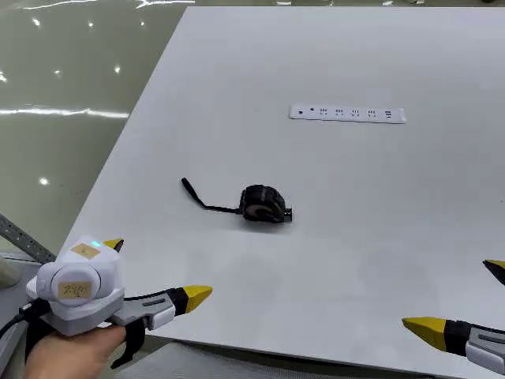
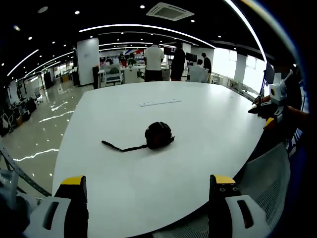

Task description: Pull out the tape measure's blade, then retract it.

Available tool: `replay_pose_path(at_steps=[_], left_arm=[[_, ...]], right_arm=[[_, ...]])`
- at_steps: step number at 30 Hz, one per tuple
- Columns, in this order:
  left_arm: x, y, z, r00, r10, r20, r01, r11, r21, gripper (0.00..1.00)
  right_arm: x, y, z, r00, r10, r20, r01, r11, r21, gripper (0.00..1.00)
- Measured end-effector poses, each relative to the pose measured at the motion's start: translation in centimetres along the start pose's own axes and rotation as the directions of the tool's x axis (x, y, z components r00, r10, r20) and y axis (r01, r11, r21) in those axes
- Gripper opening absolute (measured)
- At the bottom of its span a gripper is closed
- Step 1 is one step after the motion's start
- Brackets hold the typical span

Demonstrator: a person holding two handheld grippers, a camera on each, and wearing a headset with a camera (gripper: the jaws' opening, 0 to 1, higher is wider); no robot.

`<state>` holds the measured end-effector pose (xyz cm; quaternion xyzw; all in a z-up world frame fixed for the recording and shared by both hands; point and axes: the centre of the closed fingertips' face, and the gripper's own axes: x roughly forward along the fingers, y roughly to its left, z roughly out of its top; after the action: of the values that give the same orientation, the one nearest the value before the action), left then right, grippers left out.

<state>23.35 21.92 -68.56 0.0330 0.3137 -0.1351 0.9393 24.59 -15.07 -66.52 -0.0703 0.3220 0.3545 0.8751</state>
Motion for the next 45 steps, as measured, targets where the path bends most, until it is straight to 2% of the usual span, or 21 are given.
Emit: replay_pose_path(at_steps=[15,29,34,45], left_arm=[[0.1,0.0,0.4,1.0,-0.005,0.005,0.005,1.0,0.005,1.0],[0.5,0.3,0.1,0.9999,-0.011,-0.01,0.011,1.0,0.016,1.0],[0.8,0.7,0.1,0.9997,-0.025,-0.005,0.025,1.0,0.017,1.0],[1.5,1.2,0.4,0.999,-0.044,-0.008,0.045,0.998,0.038,1.0]], right_arm=[[0.1,-0.1,0.2,1.0,0.001,-0.001,-0.001,1.0,-0.007,0.93],[0.2,-0.3,0.2,1.0,0.002,-0.005,-0.002,1.0,-0.011,0.93],[0.6,-0.3,0.7,0.9999,0.014,0.003,-0.014,1.0,-0.025,0.93],[2.0,-0.8,1.1,0.9993,0.033,-0.015,-0.034,0.998,-0.06,0.93]])
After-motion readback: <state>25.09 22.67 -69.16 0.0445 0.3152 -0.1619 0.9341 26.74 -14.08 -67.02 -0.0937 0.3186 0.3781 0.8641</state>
